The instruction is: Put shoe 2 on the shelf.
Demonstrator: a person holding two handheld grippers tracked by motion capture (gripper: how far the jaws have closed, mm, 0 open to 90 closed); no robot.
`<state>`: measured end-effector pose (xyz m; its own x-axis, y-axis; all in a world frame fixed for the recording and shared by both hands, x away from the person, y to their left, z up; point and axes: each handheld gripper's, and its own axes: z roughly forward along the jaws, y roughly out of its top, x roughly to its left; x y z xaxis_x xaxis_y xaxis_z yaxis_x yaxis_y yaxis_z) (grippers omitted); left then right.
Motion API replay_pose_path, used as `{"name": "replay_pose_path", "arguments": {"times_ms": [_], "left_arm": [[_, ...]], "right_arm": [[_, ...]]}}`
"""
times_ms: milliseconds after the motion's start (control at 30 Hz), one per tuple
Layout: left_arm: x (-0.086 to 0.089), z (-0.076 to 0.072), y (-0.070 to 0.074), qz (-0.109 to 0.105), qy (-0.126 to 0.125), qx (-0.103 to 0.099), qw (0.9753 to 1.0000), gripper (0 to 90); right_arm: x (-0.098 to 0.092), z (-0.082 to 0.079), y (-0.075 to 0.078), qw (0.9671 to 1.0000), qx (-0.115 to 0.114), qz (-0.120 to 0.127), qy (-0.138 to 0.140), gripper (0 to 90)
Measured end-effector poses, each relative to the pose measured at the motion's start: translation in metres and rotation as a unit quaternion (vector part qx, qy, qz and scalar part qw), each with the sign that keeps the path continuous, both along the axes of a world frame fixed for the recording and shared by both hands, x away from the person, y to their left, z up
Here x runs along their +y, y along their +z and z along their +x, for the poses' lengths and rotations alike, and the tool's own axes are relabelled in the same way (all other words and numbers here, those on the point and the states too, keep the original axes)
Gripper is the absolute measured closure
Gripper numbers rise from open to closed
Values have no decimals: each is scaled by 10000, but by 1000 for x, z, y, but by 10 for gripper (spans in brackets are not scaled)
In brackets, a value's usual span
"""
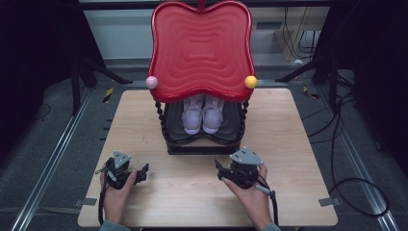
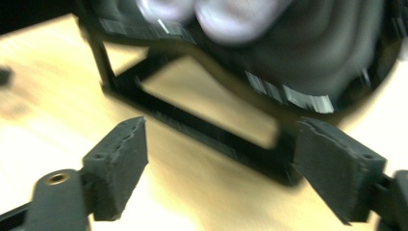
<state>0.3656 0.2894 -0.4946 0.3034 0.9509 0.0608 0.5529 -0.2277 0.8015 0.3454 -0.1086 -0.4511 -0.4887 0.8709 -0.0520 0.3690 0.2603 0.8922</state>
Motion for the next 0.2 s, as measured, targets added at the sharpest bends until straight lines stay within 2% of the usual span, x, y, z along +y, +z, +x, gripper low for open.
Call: {"name": "replay_pose_path", "arguments": {"times_ms": [100, 200], "left_arm": [[0, 1, -1, 3, 30, 39, 10000, 47], [1, 2, -2, -4, 44, 71, 10000, 47]], "right_arm": [[-22, 0, -16, 9994, 277, -103, -173, 98], [-45, 5, -31, 9982, 417, -158, -406, 82]]}}
